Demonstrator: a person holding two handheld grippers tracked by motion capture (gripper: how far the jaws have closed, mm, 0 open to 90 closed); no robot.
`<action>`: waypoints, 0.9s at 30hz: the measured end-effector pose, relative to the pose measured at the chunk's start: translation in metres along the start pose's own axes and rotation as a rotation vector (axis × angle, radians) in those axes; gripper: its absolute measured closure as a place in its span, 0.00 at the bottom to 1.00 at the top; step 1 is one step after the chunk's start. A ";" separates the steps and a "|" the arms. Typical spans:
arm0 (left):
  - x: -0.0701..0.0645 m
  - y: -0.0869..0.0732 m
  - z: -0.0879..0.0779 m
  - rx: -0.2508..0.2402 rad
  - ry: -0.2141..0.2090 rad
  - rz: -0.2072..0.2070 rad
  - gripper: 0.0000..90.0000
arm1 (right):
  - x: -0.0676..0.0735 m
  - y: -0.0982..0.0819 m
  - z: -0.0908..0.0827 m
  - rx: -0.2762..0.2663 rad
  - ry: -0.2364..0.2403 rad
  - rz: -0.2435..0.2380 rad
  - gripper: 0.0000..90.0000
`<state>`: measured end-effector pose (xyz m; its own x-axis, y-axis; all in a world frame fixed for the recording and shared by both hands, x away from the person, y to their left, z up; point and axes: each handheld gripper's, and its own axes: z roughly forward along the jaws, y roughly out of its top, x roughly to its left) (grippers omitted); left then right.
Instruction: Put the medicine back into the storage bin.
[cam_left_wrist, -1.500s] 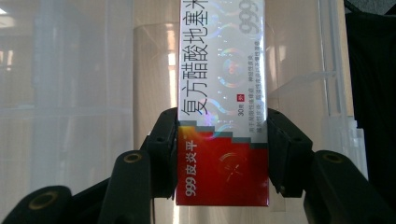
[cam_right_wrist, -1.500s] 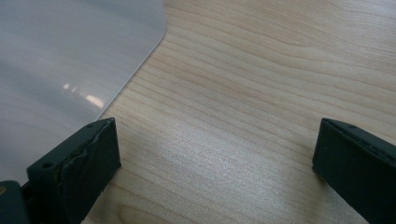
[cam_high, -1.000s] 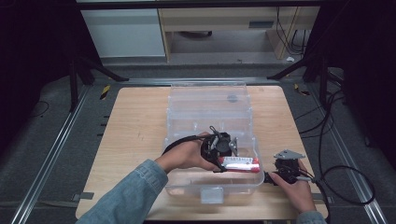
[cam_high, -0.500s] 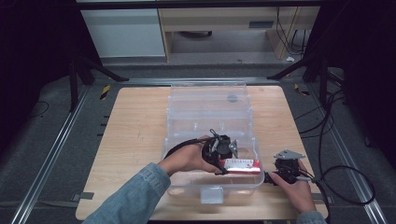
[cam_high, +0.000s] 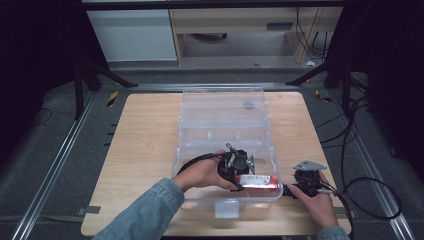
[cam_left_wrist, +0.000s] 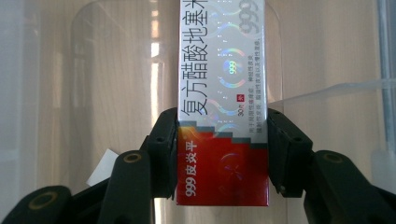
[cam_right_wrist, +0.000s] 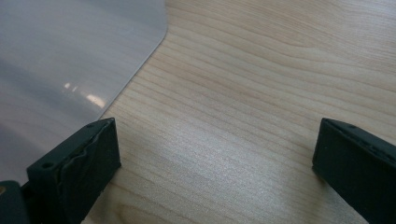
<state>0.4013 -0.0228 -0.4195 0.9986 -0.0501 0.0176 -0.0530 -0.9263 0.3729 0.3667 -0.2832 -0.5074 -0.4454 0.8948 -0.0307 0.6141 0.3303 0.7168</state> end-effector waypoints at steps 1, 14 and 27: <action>0.000 0.000 0.001 0.000 0.000 -0.002 0.57 | 0.000 0.000 0.000 0.000 0.000 0.000 0.01; -0.003 -0.004 0.026 0.052 -0.015 -0.007 0.57 | 0.000 0.000 0.000 0.000 0.000 -0.002 0.01; -0.004 -0.003 0.036 0.092 -0.014 -0.005 0.56 | 0.000 0.000 0.000 0.000 0.000 -0.001 0.01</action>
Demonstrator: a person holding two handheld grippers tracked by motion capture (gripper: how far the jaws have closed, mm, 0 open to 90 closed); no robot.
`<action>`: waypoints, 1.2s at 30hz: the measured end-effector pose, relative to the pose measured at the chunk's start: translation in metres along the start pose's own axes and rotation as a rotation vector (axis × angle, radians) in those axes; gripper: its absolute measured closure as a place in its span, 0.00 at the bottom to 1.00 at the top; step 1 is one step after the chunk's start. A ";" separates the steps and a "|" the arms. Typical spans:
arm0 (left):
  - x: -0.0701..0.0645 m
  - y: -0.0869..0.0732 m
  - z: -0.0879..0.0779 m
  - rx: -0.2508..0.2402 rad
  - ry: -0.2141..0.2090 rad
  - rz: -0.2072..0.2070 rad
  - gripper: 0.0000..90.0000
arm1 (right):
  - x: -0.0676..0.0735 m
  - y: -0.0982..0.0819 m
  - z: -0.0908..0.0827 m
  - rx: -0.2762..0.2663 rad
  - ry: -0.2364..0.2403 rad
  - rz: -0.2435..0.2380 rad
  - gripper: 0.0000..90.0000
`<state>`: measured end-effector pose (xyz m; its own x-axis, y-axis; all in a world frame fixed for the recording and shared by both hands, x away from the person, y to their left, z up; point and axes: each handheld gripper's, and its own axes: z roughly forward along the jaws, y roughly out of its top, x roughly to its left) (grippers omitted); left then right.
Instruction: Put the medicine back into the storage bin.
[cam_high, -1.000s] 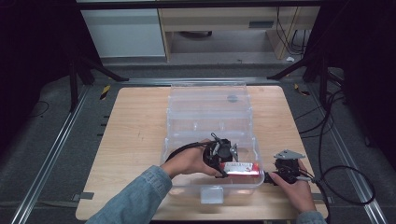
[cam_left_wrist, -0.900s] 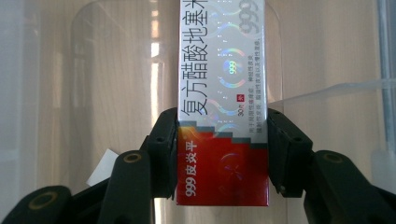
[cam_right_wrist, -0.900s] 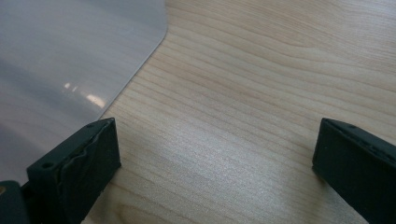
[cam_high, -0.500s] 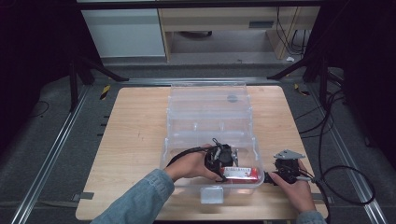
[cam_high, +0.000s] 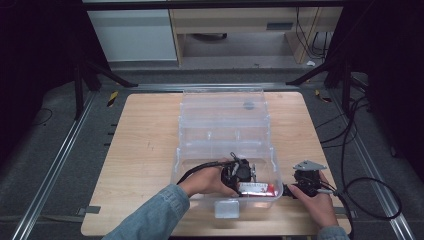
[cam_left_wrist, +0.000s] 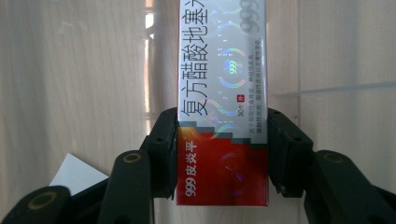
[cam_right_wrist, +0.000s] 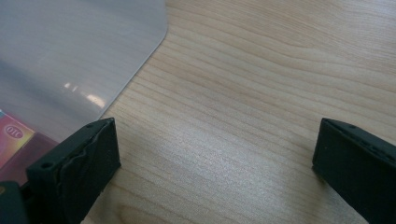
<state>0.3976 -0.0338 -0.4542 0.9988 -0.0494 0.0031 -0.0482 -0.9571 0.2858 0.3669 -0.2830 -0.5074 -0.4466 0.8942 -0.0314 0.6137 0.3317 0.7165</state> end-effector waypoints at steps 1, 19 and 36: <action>0.000 0.000 0.000 0.001 -0.002 -0.001 0.56 | 0.000 0.000 0.000 0.000 0.000 0.000 0.01; 0.000 -0.003 -0.008 -0.010 0.019 -0.034 0.48 | 0.000 0.000 0.000 0.000 0.000 0.000 0.01; -0.010 -0.018 -0.060 -0.258 0.220 -0.106 0.38 | 0.000 0.000 0.000 0.000 0.000 0.000 0.01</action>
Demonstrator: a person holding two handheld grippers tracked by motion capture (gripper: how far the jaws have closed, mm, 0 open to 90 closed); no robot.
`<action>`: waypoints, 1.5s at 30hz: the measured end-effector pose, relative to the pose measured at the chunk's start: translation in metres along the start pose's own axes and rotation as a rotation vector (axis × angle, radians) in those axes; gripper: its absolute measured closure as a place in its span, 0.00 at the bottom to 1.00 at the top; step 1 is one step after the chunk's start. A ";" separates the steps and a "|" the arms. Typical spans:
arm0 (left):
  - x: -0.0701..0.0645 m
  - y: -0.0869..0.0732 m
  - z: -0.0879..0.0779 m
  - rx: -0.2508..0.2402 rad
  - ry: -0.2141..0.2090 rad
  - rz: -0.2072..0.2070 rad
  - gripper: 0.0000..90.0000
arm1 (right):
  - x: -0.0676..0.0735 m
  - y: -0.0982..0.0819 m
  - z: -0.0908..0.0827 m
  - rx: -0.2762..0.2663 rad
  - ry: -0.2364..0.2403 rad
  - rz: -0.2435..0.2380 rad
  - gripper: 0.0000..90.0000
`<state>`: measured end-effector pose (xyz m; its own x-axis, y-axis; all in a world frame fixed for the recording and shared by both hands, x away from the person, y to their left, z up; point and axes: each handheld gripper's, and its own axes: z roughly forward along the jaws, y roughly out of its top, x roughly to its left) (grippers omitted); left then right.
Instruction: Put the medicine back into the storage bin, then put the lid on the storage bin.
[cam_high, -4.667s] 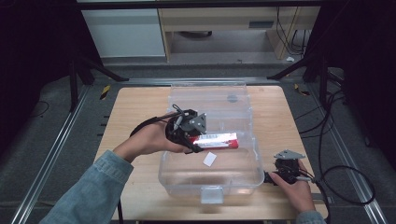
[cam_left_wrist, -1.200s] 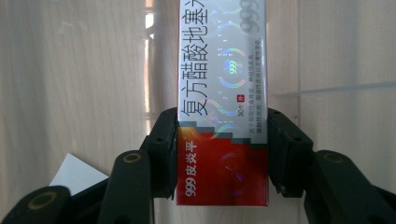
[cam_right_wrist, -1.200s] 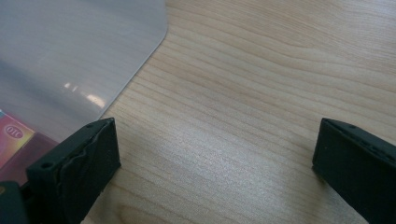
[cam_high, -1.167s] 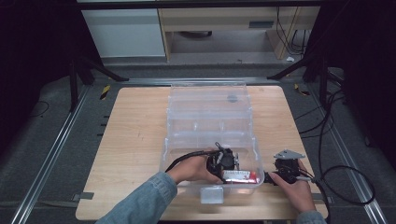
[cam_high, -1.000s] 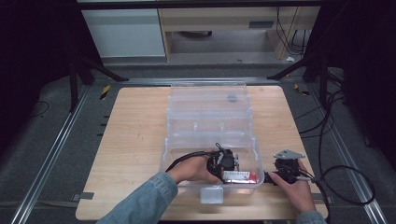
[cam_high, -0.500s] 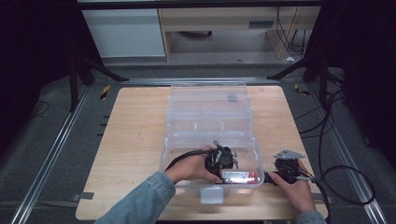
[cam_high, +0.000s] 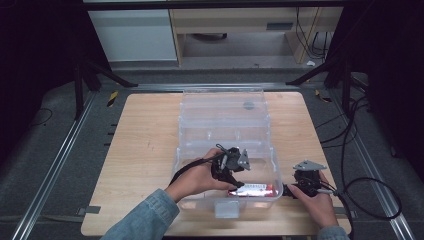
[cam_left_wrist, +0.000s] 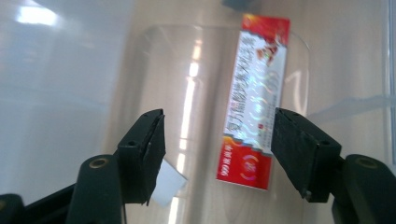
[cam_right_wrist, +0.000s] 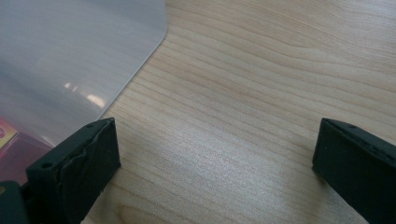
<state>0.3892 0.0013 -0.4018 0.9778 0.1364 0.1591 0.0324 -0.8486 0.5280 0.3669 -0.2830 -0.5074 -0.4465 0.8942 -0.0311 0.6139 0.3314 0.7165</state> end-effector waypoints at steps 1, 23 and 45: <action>0.001 -0.001 -0.006 -0.010 0.032 -0.010 0.36 | 0.000 0.000 0.000 0.000 0.000 0.000 0.01; 0.007 -0.037 -0.072 -0.151 0.142 -0.211 0.14 | 0.000 0.000 0.000 0.000 0.000 0.000 0.01; -0.003 -0.111 -0.102 -0.204 0.296 -0.338 0.18 | -0.007 0.018 -0.023 -0.061 -0.024 -0.026 0.40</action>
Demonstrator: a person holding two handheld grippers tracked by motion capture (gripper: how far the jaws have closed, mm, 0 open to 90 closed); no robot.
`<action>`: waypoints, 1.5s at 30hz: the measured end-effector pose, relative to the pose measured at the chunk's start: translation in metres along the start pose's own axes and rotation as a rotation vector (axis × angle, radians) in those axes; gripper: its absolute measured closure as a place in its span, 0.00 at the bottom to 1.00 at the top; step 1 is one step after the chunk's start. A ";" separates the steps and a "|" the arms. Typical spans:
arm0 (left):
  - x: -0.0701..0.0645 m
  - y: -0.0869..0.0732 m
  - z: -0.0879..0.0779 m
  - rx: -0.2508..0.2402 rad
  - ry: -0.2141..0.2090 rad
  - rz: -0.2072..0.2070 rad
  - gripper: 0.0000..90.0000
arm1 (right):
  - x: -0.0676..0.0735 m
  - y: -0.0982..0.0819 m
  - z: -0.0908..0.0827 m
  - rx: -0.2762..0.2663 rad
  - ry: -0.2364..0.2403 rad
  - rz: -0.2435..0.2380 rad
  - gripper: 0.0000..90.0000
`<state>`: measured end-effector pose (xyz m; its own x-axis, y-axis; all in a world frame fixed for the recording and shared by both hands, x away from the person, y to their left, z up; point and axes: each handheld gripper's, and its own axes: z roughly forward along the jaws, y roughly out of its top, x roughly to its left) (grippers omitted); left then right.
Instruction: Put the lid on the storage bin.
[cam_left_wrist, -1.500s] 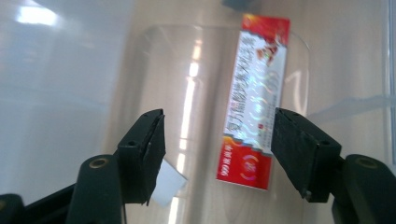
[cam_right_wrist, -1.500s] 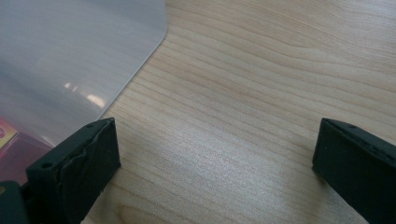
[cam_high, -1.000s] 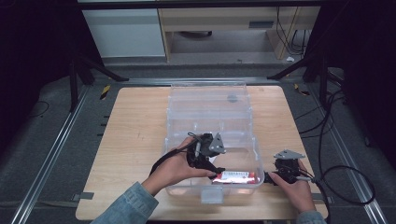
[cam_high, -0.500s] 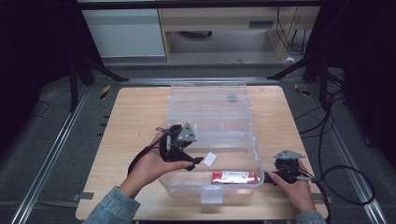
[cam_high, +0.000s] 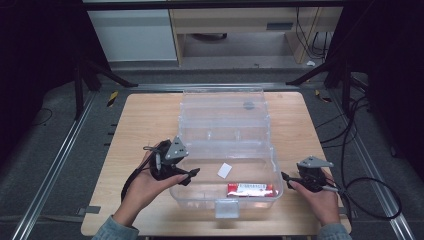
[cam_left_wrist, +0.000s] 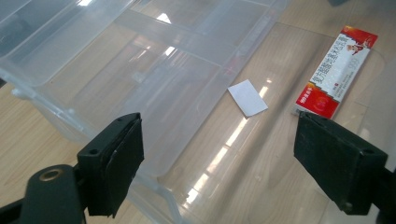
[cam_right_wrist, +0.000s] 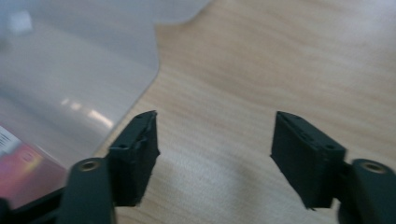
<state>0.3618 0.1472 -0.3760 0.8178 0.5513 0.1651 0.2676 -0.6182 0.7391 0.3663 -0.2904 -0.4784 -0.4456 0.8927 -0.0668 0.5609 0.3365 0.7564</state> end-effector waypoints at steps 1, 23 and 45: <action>-0.002 -0.002 -0.003 -0.005 -0.002 0.002 0.19 | -0.001 0.003 -0.003 -0.009 0.006 0.000 0.43; -0.037 -0.010 -0.008 -0.027 -0.087 0.021 0.36 | -0.002 0.152 -0.056 -0.085 0.154 -0.205 0.70; -0.047 -0.030 -0.006 -0.053 -0.164 -0.003 0.31 | 0.047 0.218 0.016 0.104 0.287 -0.400 0.61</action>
<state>0.3127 0.1431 -0.4020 0.8902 0.4520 0.0570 0.2470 -0.5840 0.7733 0.4785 -0.1705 -0.3271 -0.8055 0.5744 -0.1456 0.3672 0.6767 0.6382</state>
